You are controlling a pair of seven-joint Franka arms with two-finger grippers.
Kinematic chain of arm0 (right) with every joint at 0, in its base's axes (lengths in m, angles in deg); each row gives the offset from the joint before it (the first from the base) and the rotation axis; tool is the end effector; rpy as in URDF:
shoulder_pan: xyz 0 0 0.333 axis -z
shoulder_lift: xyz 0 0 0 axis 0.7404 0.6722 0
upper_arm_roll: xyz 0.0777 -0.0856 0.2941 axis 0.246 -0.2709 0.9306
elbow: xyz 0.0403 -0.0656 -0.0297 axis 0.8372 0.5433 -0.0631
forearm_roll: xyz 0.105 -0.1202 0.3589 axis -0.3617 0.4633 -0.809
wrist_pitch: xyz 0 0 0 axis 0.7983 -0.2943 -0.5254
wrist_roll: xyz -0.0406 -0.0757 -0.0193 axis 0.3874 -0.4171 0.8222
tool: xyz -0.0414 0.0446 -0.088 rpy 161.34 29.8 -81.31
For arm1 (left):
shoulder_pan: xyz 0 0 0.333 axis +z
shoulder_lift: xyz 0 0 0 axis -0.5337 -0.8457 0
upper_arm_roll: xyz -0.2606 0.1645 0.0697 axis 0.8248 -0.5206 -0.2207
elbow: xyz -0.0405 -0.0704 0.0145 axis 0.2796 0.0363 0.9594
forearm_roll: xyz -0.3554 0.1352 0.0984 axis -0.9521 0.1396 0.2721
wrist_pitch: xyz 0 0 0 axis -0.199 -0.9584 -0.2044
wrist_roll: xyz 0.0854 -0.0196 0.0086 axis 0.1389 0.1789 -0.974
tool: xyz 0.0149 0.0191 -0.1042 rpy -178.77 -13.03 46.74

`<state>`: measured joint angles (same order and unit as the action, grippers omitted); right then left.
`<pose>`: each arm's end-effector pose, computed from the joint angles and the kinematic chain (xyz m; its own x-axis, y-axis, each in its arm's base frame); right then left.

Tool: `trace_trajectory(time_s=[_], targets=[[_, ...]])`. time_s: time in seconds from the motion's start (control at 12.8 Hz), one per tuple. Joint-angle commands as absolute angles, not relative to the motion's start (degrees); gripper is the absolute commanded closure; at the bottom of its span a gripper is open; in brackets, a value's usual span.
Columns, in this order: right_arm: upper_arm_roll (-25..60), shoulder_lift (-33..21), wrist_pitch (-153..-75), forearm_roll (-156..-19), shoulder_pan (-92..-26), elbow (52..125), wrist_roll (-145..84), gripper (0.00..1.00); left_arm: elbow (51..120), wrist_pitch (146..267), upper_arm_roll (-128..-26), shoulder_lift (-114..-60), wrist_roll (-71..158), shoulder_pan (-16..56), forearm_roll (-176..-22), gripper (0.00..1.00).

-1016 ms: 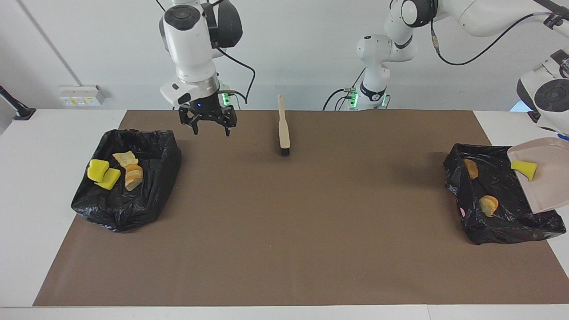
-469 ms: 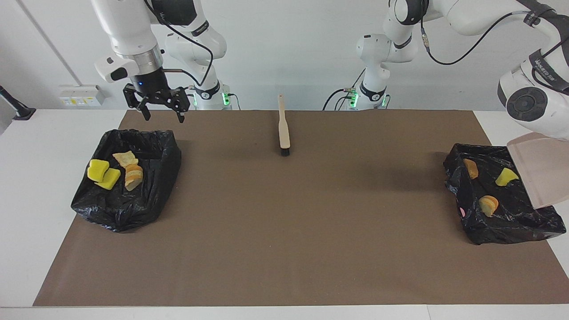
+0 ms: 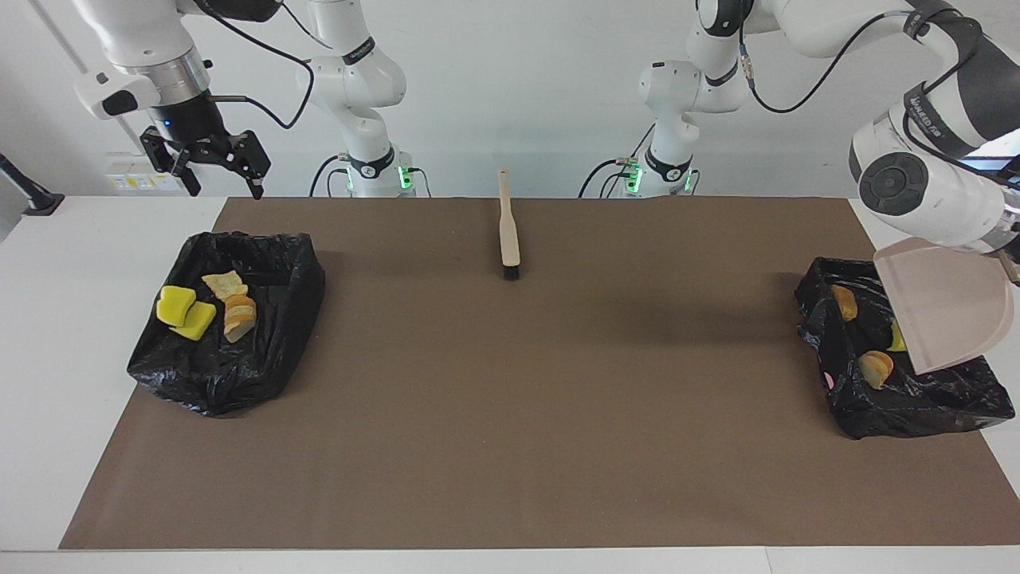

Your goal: Sweep and dump trash in bin

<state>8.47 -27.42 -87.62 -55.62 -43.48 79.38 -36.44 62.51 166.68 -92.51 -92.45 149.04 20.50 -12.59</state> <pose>0.5203 -0.0561 0.6483 0.9966 -0.0692 0.0453 -0.0705 -0.9972 0.0265 0.6451 0.0750 0.5676 -0.1541 -0.4398 -0.8848 -0.9870 0.1098 0.1174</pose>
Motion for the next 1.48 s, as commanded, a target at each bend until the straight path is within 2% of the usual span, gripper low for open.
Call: trace_trajectory(time_s=[0.0,0.47,0.63,1.02,1.41], targets=[[9.05,-27.53,-86.17,-54.57,-42.58,79.2,-35.81,0.0,62.59,162.38,-88.53,-90.61,145.53,20.3,-18.65,1.0],[11.16,-27.53,-86.17,-55.71,-44.33,79.29,-35.81,0.0,66.1,160.69,-83.16,-88.33,130.24,20.22,-43.16,1.0],[11.16,-27.53,-86.17,-55.71,-44.25,79.2,-35.81,0.0,67.68,160.43,-79.39,-88.59,122.01,20.22,-46.97,1.0],[11.16,-27.36,-86.17,-55.71,-44.33,79.29,-35.81,0.0,67.61,161.57,-70.6,-93.06,90.55,19.87,-57.15,1.0],[10.46,-27.09,-86.17,-55.01,-45.38,79.29,-35.99,0.0,66.73,165.07,-62.16,-97.81,61.71,17.41,-59.81,1.0]])
